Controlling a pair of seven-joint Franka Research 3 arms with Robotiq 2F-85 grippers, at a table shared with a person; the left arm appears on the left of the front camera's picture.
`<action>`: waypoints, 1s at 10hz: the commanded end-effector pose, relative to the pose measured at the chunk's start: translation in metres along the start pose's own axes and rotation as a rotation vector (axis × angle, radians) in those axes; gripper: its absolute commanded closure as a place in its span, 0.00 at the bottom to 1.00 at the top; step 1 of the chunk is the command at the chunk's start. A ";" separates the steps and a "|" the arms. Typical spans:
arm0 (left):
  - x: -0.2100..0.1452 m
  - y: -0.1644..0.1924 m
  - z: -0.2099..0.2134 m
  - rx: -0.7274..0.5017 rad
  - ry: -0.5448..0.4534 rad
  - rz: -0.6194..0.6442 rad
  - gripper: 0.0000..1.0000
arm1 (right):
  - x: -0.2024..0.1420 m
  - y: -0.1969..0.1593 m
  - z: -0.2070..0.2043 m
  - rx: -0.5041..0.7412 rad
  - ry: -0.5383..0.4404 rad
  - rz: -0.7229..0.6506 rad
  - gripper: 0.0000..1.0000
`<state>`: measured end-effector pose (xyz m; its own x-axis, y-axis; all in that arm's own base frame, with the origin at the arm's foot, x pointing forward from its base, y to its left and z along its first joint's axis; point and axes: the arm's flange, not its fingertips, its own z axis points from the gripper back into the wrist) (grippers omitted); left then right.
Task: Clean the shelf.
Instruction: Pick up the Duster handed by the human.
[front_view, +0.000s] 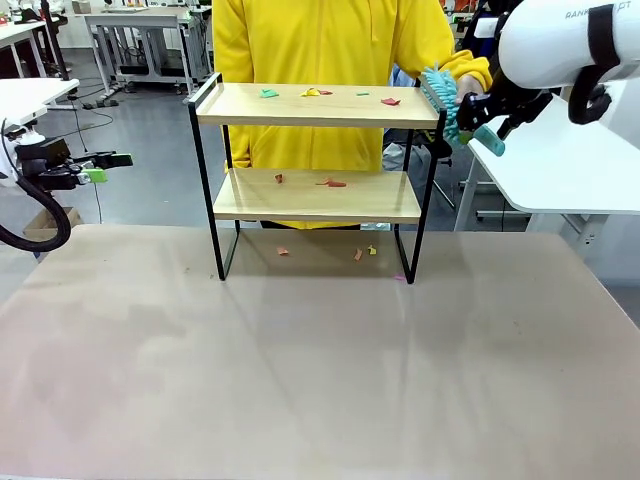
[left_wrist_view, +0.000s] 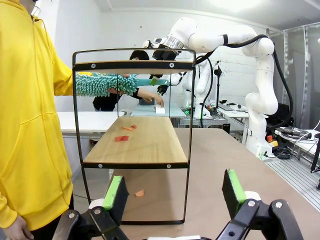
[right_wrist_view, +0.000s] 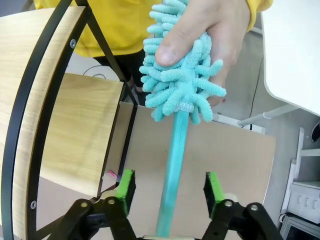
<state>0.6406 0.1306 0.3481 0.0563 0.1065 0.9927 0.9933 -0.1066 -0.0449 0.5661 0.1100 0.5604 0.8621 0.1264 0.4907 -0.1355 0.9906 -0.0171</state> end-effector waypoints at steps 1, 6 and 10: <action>0.001 -0.002 0.000 -0.007 0.008 -0.017 0.00 | -0.003 0.005 0.001 -0.027 -0.002 -0.041 0.64; 0.001 -0.002 0.000 -0.007 0.008 -0.017 0.00 | -0.004 0.006 0.007 -0.083 0.009 -0.078 1.00; 0.001 -0.002 0.000 -0.007 0.008 -0.017 0.00 | -0.005 0.000 0.005 -0.009 -0.066 -0.132 1.00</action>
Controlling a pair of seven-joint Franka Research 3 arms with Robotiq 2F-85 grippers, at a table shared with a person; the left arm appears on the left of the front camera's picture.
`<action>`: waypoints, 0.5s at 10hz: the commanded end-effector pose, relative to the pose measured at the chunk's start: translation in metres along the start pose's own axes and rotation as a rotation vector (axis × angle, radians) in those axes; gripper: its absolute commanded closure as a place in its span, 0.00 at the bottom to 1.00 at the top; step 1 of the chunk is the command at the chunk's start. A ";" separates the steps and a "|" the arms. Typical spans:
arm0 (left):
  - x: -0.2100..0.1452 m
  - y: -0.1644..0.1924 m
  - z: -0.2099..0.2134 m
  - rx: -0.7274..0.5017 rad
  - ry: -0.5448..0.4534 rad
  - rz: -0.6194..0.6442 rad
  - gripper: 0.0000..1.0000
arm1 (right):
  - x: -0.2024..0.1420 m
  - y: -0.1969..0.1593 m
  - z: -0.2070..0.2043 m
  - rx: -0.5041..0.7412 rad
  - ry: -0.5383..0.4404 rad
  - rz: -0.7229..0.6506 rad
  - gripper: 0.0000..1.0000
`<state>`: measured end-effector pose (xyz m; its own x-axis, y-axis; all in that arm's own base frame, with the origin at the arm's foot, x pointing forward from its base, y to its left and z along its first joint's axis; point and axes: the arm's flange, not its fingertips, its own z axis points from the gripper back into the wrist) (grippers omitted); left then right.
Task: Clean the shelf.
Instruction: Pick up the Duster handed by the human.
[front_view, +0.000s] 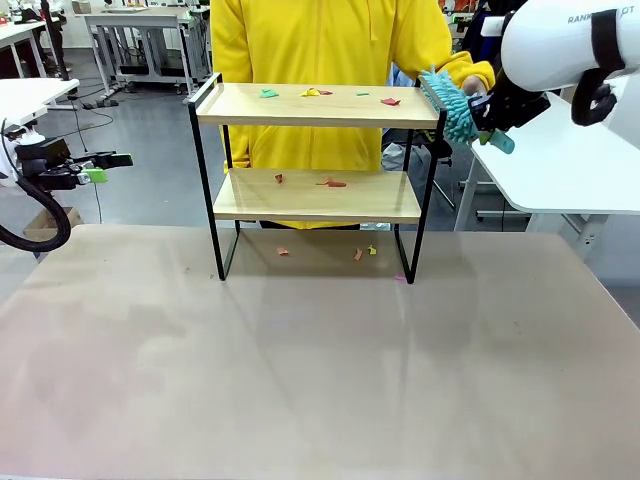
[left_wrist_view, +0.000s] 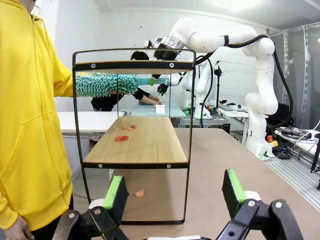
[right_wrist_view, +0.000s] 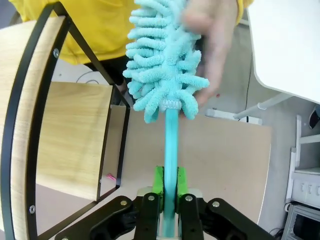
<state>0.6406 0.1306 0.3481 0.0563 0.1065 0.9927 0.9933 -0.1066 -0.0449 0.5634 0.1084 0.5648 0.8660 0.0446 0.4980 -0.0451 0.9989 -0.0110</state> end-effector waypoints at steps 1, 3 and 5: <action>0.001 -0.002 0.000 -0.007 0.008 -0.017 0.00 | -0.001 0.000 -0.001 -0.011 0.015 0.015 1.00; 0.001 -0.002 0.000 -0.007 0.008 -0.017 0.00 | -0.001 0.000 -0.001 -0.011 0.015 0.015 1.00; 0.001 -0.002 0.000 -0.007 0.008 -0.017 0.00 | -0.001 0.000 -0.001 -0.011 0.015 0.015 1.00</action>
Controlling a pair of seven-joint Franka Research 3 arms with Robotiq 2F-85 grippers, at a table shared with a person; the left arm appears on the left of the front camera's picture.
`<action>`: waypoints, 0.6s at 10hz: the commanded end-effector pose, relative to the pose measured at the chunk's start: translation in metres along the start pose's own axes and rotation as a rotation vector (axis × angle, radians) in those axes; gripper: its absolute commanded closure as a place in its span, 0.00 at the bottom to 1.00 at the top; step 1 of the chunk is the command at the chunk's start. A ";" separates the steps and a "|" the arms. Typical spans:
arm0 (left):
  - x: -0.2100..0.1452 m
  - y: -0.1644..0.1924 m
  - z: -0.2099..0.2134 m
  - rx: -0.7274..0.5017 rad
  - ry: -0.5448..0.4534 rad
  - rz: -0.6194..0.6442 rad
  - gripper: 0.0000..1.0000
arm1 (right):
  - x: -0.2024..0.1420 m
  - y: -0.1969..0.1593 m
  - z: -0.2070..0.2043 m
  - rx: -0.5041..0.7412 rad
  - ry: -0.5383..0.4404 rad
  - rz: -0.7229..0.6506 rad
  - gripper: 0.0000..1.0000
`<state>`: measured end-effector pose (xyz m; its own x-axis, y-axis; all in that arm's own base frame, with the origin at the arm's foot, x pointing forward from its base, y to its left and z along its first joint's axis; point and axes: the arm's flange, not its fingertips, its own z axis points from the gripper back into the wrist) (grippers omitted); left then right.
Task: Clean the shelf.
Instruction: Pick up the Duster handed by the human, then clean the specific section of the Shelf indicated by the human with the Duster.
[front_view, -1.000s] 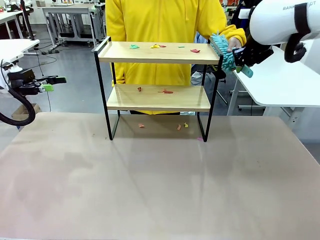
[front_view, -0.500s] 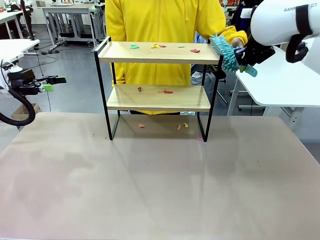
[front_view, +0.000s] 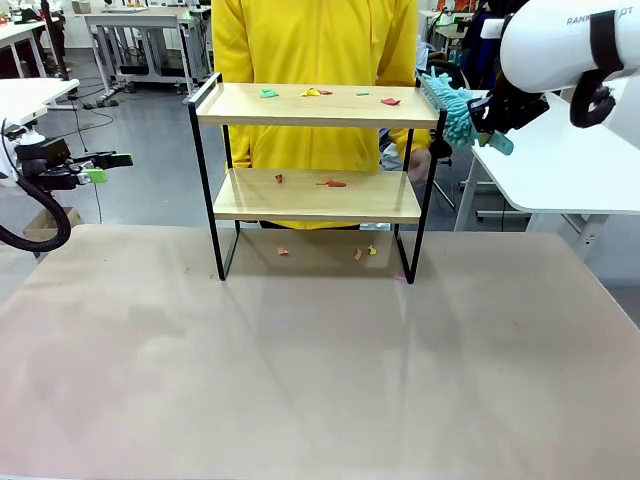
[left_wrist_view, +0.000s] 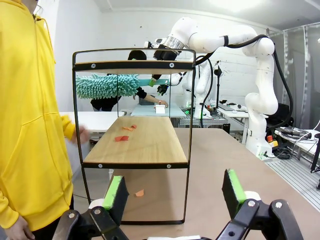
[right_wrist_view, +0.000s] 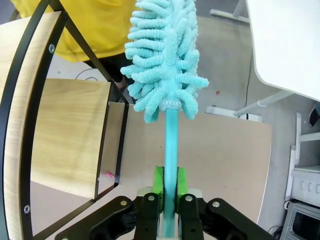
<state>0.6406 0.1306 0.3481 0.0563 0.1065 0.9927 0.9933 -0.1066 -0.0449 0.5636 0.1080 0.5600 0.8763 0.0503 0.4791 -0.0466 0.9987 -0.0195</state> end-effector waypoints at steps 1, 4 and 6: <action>0.001 -0.002 0.000 -0.007 0.008 -0.017 0.00 | 0.001 0.000 0.003 -0.005 -0.007 0.009 1.00; 0.001 -0.002 0.000 -0.007 0.008 -0.017 0.00 | 0.001 0.000 0.003 -0.005 -0.007 0.009 1.00; 0.001 -0.002 0.000 -0.007 0.008 -0.017 0.00 | 0.001 0.000 0.003 -0.005 -0.007 0.009 1.00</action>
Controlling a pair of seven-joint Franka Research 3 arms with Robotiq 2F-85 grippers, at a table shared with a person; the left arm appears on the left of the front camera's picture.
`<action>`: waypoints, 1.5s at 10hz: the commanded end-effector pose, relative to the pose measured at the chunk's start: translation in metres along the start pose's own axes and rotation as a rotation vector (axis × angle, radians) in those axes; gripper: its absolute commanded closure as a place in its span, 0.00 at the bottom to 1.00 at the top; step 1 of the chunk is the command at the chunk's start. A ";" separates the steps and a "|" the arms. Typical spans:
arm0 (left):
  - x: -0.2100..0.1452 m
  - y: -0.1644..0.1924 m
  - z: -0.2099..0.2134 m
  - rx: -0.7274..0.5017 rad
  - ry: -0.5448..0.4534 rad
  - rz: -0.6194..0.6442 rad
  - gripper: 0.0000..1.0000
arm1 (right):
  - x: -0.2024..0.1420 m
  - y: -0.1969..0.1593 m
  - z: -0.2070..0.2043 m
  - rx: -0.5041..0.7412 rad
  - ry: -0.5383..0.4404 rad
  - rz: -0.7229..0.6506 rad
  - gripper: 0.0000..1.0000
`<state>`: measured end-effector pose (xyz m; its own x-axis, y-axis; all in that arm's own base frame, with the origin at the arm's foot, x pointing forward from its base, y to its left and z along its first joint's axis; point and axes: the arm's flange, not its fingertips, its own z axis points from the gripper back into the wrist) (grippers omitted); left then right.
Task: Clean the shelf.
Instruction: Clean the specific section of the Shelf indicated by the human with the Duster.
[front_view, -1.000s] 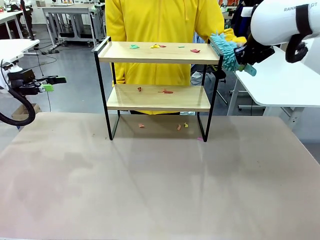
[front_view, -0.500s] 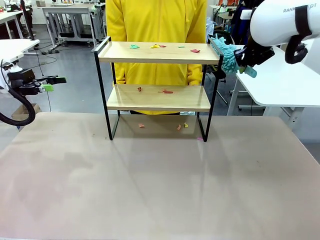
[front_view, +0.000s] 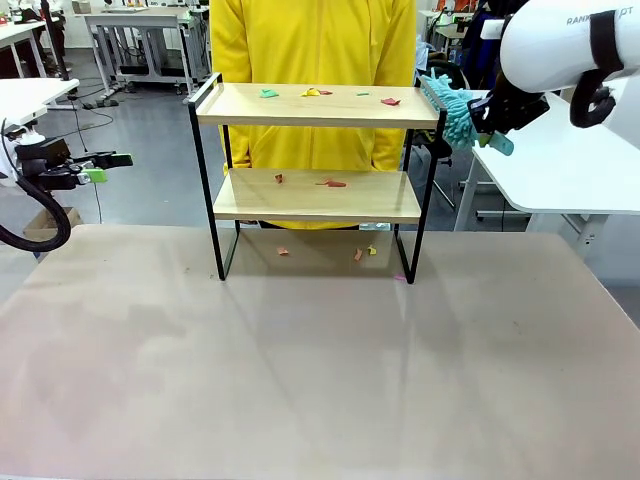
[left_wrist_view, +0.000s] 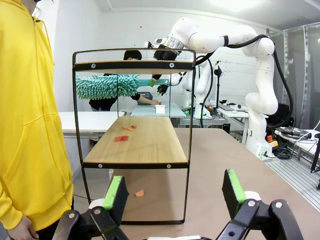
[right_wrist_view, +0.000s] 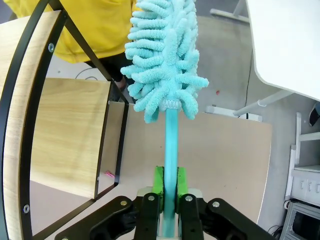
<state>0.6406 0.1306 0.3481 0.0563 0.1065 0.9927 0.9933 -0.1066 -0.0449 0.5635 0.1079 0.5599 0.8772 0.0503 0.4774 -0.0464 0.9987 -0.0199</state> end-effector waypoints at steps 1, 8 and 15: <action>0.001 -0.002 0.000 -0.007 0.008 -0.017 0.00 | 0.001 0.000 0.003 -0.004 -0.009 0.009 1.00; 0.001 -0.002 0.000 -0.007 0.008 -0.017 0.00 | -0.011 -0.087 0.037 -0.089 0.269 0.162 0.87; 0.001 -0.002 0.000 -0.007 0.008 -0.017 0.00 | -0.089 -0.125 0.108 0.097 0.613 0.793 0.87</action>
<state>0.6409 0.1307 0.3479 0.0557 0.1061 0.9928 0.9933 -0.1067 -0.0443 0.4499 -0.0264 0.6180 0.7488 0.6463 -0.1470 -0.6603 0.7467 -0.0808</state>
